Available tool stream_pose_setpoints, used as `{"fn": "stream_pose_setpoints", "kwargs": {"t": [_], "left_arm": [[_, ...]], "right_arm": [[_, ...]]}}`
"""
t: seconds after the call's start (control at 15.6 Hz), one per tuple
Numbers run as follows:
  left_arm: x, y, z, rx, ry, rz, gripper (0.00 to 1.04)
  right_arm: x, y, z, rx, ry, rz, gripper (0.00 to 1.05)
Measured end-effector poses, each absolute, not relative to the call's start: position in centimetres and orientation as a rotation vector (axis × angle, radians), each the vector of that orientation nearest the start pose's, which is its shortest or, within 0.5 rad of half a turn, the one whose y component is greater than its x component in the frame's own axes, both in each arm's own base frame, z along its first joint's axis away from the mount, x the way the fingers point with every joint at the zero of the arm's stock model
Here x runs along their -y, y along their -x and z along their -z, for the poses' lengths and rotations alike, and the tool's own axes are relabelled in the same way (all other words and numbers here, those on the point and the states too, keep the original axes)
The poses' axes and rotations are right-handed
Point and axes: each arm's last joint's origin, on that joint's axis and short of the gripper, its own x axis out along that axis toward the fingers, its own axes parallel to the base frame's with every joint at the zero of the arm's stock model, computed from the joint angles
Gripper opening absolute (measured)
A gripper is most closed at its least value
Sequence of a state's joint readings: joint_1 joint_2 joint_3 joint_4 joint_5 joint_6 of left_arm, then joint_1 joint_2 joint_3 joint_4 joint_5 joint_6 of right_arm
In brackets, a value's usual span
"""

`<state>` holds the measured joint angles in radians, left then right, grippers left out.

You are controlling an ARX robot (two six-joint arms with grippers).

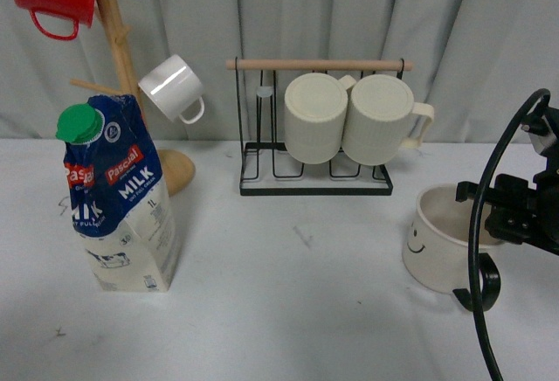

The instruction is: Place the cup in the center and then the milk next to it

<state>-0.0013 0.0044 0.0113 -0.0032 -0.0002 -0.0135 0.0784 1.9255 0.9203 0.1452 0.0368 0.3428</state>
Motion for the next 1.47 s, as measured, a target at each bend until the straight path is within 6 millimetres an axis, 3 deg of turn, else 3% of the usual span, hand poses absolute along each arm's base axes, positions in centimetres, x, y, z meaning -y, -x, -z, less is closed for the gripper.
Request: {"fn": "stream_pose_setpoints", "kwargs": {"t": [0.13,0.26,0.45,0.83,1.15,1.47], "left_arm": [[0.0,-9.7,-16.7,0.004,0.014,0.001,0.98],[0.0,-9.7,-16.7,0.004,0.014,0.001,0.98],[0.0,-9.7,-16.7,0.004,0.014,0.001,0.98],[0.0,-9.7,-16.7,0.004,0.014,0.001,0.98],[0.0,-9.7,-16.7,0.004,0.014,0.001,0.98],[0.0,-9.7,-16.7,0.003,0.014,0.001,0.98]], "right_arm": [[-2.8,-35.3,-10.9,-0.842,-0.271,0.098,0.04],[-3.5,-35.1,-11.5,-0.832,-0.265,0.073,0.03],[-6.3,-34.5,-13.2,-0.818,-0.272,-0.011,0.03],[-12.7,-36.4,-14.4,-0.863,-0.278,-0.04,0.03],[-14.0,-37.5,-14.0,-0.89,-0.244,0.024,0.03],[-14.9,-37.3,-12.4,-0.913,-0.254,0.043,0.03]]}}
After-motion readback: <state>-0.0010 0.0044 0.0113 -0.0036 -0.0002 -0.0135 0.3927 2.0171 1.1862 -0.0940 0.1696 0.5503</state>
